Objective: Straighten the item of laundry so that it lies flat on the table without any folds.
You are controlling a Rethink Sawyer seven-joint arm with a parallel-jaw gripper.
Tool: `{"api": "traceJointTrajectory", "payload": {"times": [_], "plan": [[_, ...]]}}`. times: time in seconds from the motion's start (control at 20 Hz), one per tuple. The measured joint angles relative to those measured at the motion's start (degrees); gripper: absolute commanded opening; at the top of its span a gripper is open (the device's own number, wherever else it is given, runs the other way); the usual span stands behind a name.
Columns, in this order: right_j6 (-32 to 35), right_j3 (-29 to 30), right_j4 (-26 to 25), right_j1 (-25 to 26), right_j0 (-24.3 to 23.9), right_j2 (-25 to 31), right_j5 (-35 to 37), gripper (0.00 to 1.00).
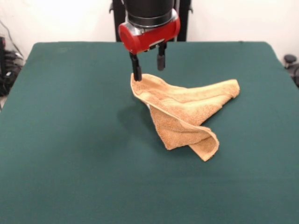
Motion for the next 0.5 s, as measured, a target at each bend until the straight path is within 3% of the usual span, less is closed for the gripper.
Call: {"api": "traceJointTrajectory", "payload": {"times": [0.5], "plan": [[0.0, 0.74, -0.15, 1.85, 0.12, -2.08, -5.29, 1.0]]}}
